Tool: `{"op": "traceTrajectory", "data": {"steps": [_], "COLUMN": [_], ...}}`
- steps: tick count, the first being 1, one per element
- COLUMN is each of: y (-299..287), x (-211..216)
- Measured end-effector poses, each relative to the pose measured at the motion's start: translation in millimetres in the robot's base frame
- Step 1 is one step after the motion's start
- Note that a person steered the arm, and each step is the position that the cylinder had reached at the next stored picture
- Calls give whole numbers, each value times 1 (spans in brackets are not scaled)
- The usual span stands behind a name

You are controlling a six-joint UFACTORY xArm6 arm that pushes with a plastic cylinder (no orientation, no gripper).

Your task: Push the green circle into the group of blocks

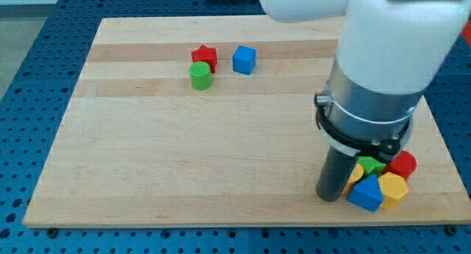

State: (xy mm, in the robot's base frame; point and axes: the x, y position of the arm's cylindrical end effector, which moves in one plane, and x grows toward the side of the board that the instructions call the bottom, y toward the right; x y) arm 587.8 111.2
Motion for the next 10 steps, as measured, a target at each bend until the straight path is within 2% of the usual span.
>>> {"op": "traceTrajectory", "data": {"steps": [1, 2, 3, 4, 5, 6, 10], "y": [-16, -90, -183, -250, -288, -265, -193], "x": [0, -18, -66, -135, -203, -238, -228]}}
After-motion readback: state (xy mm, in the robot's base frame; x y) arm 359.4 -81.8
